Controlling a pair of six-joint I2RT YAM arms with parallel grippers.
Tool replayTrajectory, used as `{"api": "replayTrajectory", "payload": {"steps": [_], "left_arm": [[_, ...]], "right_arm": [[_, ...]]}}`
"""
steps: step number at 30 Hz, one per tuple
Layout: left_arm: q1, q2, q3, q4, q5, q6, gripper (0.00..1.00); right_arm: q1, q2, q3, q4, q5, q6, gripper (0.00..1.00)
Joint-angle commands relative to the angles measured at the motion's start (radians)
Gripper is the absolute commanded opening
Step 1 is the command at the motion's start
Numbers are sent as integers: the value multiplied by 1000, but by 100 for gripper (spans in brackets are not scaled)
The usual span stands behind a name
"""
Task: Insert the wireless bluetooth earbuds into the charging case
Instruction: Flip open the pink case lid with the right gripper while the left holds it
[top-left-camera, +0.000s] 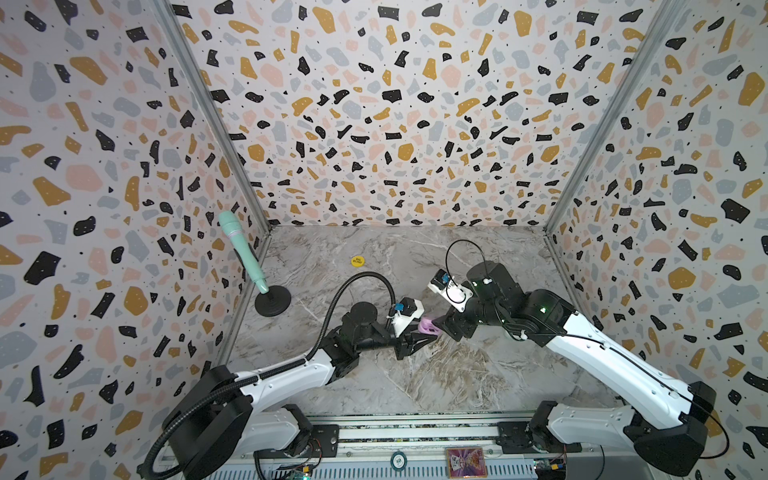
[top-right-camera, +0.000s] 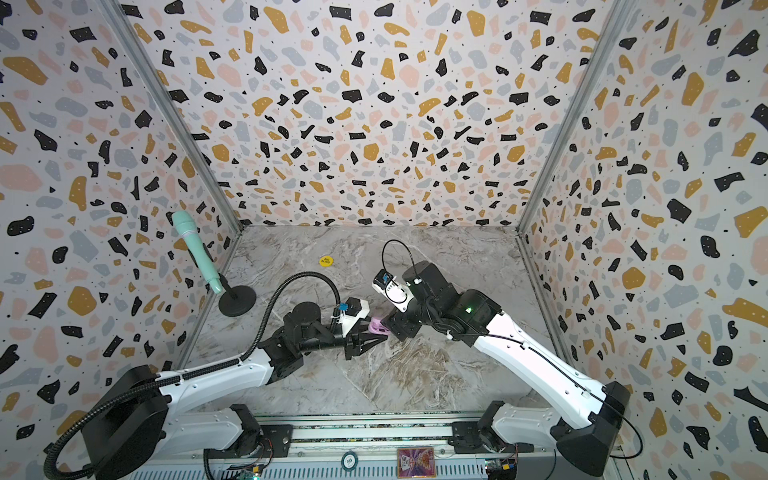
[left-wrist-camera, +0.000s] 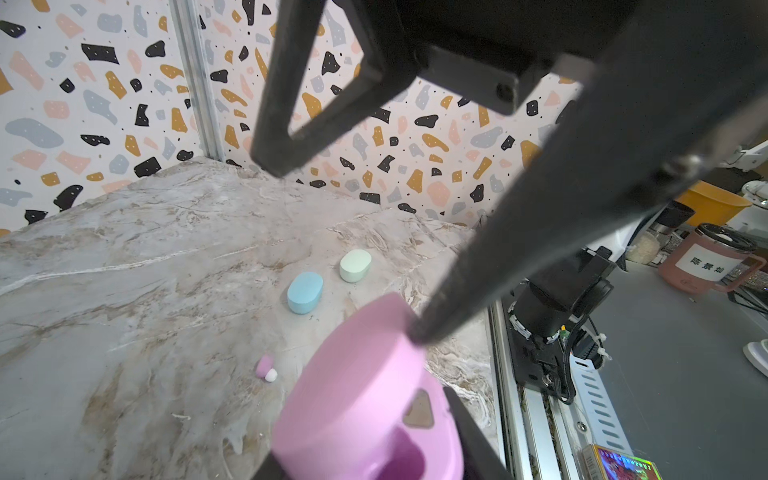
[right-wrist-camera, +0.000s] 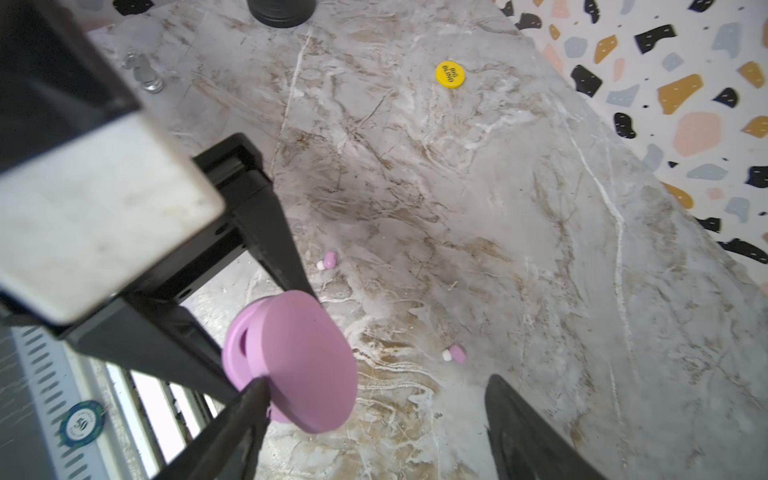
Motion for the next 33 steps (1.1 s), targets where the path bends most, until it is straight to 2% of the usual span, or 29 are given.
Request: {"api": "replayTrajectory", "payload": {"steps": [1,10,15,20,25,30,33], "left_arm": [[-6,-51,6,98,65,9,12],[-7,-61,2,97,61,14,11],[-6,-57,-19,125,20,-4,11],[23,-57,-71,222,-38,-85,10],[56,-74,-104,254,-67,-112,10],[83,-92,-115,257,-93,-122,10],[92,-96,-115,256,-99,-123,10]], "right_arm": [[-17,8,25,1,81,17,82],[-28,19,40,-3,69,27,83],[-39,19,66,-28,32,34,87],[-71,14,82,-75,-49,55,93],[-109,-8,55,-111,-151,92,100],[-183,-29,-21,-116,-253,156,99],[-239,-37,-82,-93,-270,241,99]]}}
